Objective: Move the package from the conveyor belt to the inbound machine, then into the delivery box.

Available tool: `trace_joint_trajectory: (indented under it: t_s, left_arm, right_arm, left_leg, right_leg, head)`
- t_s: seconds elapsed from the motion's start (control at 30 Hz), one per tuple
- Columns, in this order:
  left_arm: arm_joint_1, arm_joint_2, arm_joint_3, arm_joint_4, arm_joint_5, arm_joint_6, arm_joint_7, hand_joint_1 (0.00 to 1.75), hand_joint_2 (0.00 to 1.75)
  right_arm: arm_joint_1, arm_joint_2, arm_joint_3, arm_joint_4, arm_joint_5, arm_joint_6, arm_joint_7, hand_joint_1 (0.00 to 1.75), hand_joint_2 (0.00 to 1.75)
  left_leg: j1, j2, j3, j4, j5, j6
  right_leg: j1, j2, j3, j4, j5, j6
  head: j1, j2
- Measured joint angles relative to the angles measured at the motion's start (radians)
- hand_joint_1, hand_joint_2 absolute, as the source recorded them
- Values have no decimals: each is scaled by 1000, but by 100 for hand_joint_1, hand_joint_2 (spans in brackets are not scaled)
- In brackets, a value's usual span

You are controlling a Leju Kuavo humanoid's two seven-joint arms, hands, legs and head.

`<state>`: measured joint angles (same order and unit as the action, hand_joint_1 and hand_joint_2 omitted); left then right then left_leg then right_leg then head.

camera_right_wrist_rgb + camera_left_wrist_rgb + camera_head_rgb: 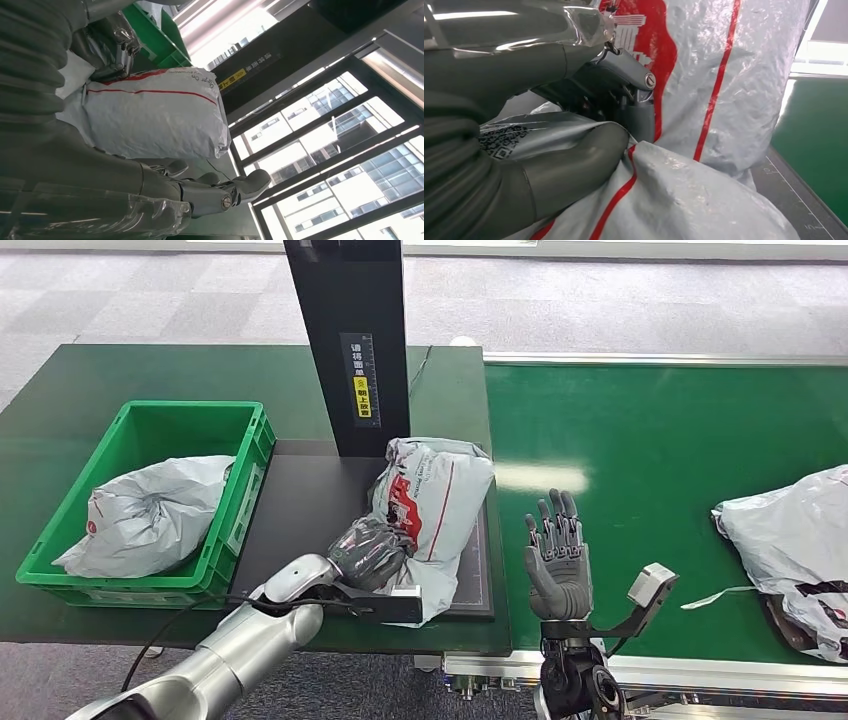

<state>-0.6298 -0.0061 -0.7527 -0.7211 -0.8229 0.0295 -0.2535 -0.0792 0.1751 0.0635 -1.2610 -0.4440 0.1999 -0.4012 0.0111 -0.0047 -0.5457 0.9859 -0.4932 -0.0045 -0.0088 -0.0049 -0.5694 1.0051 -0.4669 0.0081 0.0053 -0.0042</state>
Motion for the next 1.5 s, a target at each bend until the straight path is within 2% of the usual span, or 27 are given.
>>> trace_joint_trajectory:
  t_s: [0.17,0.27,0.47,0.6,0.83,1.03,1.13,1.23,1.37,1.5]
  left_arm:
    - [12,4,6,-11,31,118,2,175,175]
    - [31,23,40,-73,73,188,-2,175,175]
    - [99,82,167,-324,165,308,-32,175,175]
    - [189,108,270,-541,204,380,-72,175,175]
    - [325,116,434,-872,236,449,-131,175,175]
    - [352,115,567,-1023,247,463,-132,175,175]
    - [328,115,634,-1041,232,449,-98,175,175]
    - [255,127,703,-1019,204,411,-35,175,175]
    - [94,173,783,-892,116,350,68,175,175]
    - [-89,235,821,-672,-12,277,170,175,175]
  right_arm:
    - [3,0,0,-2,-2,-3,1,0,175]
    - [13,0,0,-11,-6,-13,1,0,175]
    - [36,-2,-5,-31,-21,-48,-1,0,175]
    - [58,-7,-7,-45,-31,-69,-11,0,175]
    - [92,-10,-11,-65,-38,-86,-24,0,175]
    - [104,2,-17,-85,-32,-87,-24,0,175]
    - [105,9,-20,-88,-22,-86,-19,0,175]
    - [104,16,-24,-88,-16,-82,-18,0,175]
    - [102,23,-29,-88,-10,-70,-17,0,175]
    - [99,26,-34,-88,-10,-63,-11,0,175]
  left_leg:
    - [0,0,0,0,0,0]
    - [0,0,0,0,0,0]
    - [0,0,-2,0,0,0]
    - [0,2,-3,0,0,0]
    - [0,4,-4,0,0,0]
    - [0,4,-3,0,0,0]
    - [0,4,-2,0,0,0]
    - [0,4,-2,0,1,-1]
    - [1,4,-2,0,2,-1]
    - [2,4,-2,0,3,-2]
  right_leg:
    - [0,0,0,0,0,0]
    - [0,0,-1,0,0,0]
    - [0,0,-2,1,0,0]
    - [0,1,-3,0,0,0]
    - [0,1,-4,0,0,0]
    - [0,1,-4,0,0,0]
    - [0,1,-4,0,0,0]
    - [1,1,-4,1,0,-1]
    - [1,1,-4,1,2,-2]
    - [2,2,-5,1,2,-3]
  head:
    - [0,0]
    - [0,0]
    - [0,0]
    - [0,0]
    - [0,0]
    - [0,0]
    - [0,0]
    - [0,0]
    - [0,0]
    - [0,0]
